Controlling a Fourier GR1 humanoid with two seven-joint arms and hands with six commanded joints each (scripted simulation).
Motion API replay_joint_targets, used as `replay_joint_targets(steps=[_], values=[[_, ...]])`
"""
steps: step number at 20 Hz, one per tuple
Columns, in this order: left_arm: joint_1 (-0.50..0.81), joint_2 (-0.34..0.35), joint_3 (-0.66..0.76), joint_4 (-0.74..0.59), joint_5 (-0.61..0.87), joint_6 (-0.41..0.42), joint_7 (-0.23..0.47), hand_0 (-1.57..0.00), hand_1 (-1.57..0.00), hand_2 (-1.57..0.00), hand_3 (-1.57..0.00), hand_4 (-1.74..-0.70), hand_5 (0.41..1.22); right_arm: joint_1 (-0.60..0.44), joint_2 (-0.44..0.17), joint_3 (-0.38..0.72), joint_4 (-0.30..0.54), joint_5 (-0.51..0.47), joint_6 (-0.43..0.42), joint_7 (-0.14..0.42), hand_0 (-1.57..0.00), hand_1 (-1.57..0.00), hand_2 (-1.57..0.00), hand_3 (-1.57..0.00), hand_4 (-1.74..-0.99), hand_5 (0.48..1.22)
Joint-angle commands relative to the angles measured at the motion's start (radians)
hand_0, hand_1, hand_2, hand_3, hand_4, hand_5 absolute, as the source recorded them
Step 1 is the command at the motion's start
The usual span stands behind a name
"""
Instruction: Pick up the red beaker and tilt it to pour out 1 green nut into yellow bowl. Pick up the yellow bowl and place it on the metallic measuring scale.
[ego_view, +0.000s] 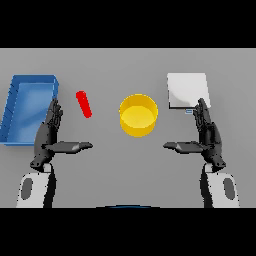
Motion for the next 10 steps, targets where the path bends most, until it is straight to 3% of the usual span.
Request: replay_joint_targets(steps=[1,6,7,8,10], values=[[-0.003,0.002,0.003,0.002,0.002,0.0,0.002,0.0,0.0,0.0,0.0,-1.09,0.623,0.0,-0.001,-0.001,0.0,-0.001,-0.001,0.0,0.0,0.0,0.0,0.0,-1.128,0.66],[-0.046,0.023,0.031,0.034,0.018,-0.001,0.015,0.0,0.0,0.0,0.0,-1.09,0.623,-0.004,-0.008,-0.011,0.015,-0.004,0.002,-0.005,0.0,0.0,0.0,0.0,-1.128,0.66],[0.001,0.039,-0.004,-0.009,-0.033,-0.001,-0.029,0.0,0.0,0.0,0.0,-1.09,0.623,0.034,-0.036,0.041,-0.029,0.099,-0.018,-0.099,0.0,0.0,0.0,0.0,-1.128,0.66],[0.043,0.048,-0.03,-0.042,-0.067,-0.002,-0.053,0.0,0.0,0.0,0.0,-1.09,0.62,0.074,-0.049,0.081,-0.064,0.171,-0.031,-0.155,0.0,0.0,0.0,0.0,-1.128,0.663],[0.069,0.051,-0.059,-0.079,-0.11,0.011,-0.032,0.0,0.0,0.0,0.0,-1.09,0.615,0.091,-0.056,0.119,-0.09,0.243,-0.048,-0.142,0.0,0.0,0.0,0.0,-1.126,0.666]])
